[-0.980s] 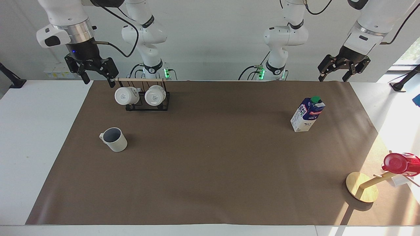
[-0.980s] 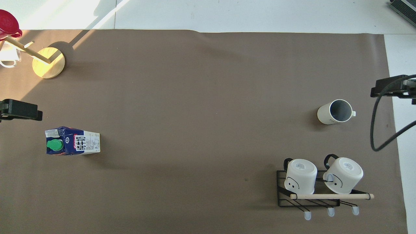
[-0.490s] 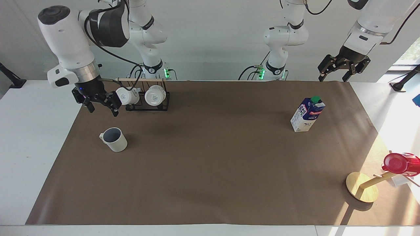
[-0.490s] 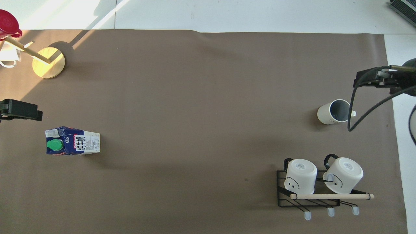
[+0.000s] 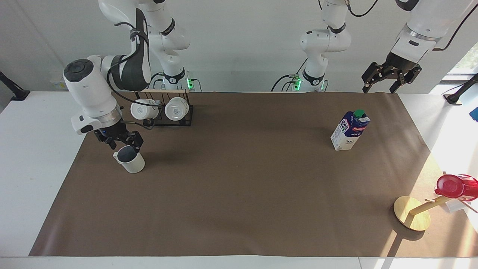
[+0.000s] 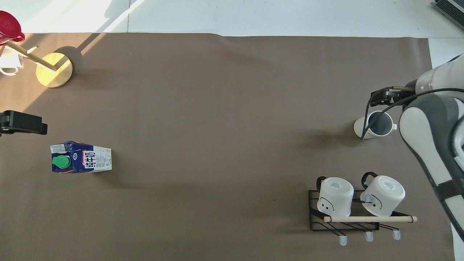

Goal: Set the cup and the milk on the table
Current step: 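Reach the right gripper down to the white mug and grasp it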

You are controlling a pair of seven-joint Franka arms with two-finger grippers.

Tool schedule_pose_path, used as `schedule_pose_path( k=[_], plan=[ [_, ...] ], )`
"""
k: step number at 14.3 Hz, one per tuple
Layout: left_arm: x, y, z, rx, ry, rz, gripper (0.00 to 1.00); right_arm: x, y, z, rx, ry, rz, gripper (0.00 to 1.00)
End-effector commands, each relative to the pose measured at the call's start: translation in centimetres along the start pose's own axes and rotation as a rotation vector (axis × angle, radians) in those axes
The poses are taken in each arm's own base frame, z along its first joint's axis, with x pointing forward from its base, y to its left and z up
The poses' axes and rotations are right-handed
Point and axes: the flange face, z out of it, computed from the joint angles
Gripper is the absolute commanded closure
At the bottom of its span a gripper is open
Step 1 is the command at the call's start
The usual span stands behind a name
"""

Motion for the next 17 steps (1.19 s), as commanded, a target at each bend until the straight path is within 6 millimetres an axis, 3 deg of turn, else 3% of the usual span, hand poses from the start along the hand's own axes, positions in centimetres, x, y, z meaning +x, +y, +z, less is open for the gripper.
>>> schedule_pose_path(
  k=[1,5,8,9,12,14,17],
  plan=[
    [-0.3,0.0,-0.6,0.000,-0.006,-0.006,0.00,-1.6,0.2,3.1,0.014,0.024,-0.024,0.04],
    [-0.2,0.0,-0.5,0.000,-0.008,-0.006,0.00,-2.1,0.2,5.0,0.011,0.009,-0.039,0.05],
    [-0.3,0.0,-0.6,0.000,-0.006,-0.006,0.00,-2.9,0.1,6.8,0.010,-0.005,-0.043,0.12],
    [-0.3,0.0,-0.6,0.000,-0.006,-0.006,0.00,-2.9,0.1,6.8,0.010,-0.004,-0.044,0.20],
    [-0.3,0.0,-0.6,0.000,-0.006,-0.006,0.00,-3.1,0.2,6.9,0.010,-0.012,-0.078,0.75],
    [-0.2,-0.3,-0.7,0.000,0.000,-0.012,0.00,-3.0,0.1,6.8,0.010,-0.015,-0.115,1.00],
    [-0.5,-0.3,-0.9,0.002,-0.005,-0.012,0.00,-2.6,-0.1,6.3,0.010,-0.012,-0.115,1.00]
  ],
)
